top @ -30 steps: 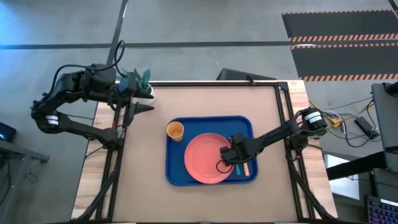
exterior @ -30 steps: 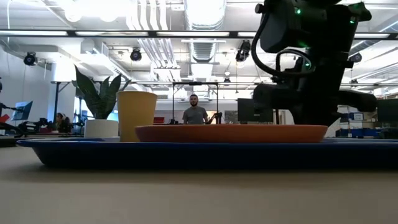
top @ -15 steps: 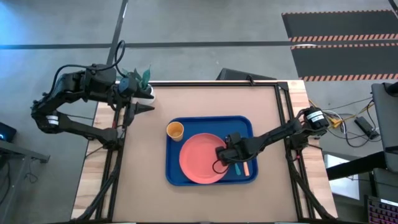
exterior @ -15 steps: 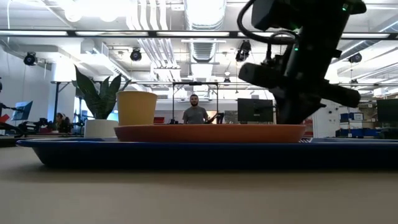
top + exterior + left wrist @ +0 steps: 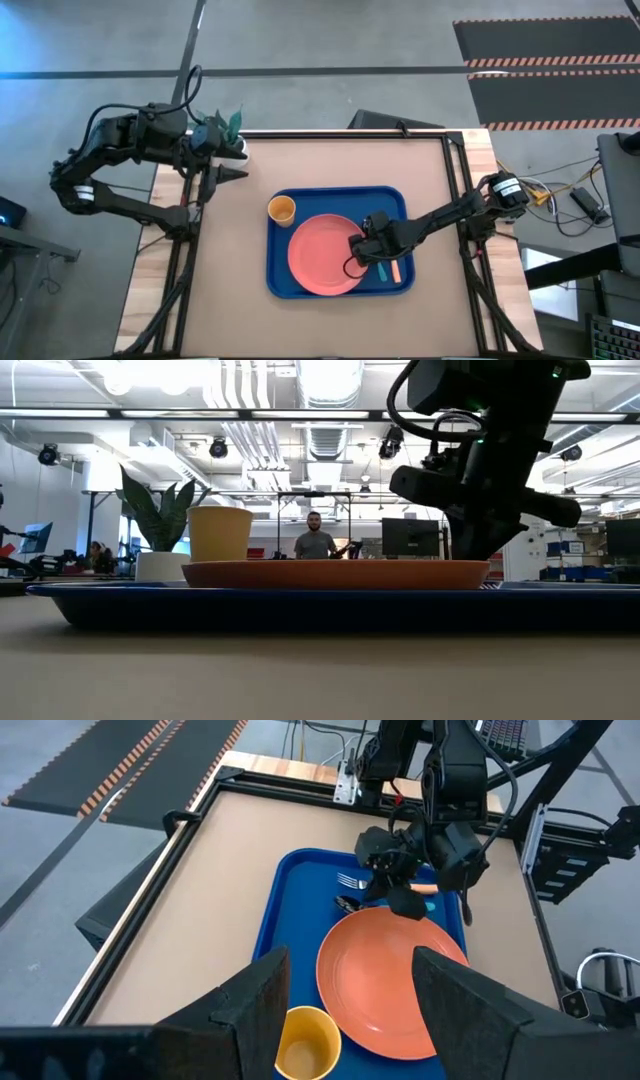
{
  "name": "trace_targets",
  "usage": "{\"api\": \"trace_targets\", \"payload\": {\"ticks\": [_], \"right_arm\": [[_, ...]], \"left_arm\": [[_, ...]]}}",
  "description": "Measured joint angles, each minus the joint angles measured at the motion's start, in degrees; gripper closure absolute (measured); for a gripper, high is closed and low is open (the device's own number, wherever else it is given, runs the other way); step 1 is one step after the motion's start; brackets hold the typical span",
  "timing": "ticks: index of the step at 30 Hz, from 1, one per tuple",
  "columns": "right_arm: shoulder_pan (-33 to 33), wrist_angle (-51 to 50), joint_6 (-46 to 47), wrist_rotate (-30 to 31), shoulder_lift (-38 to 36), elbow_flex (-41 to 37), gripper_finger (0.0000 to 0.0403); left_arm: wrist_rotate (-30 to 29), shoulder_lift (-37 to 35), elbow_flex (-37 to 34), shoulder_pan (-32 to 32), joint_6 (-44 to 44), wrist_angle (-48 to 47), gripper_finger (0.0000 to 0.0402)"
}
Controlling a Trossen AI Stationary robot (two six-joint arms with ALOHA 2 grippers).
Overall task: Pick and place plate/cup/fork/spoon on tray
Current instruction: Adjust the pink plate
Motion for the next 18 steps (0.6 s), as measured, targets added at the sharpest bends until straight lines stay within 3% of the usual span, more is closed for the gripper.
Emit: {"api": "trace_targets", "payload": {"ticks": [18], "right_arm": [[0.0, 5.5, 2.6, 0.9, 3.0, 0.0, 0.0394]], "left_arm": [[0.0, -0.2, 0.0, 0.0, 0.0, -0.1, 0.0207]]}}
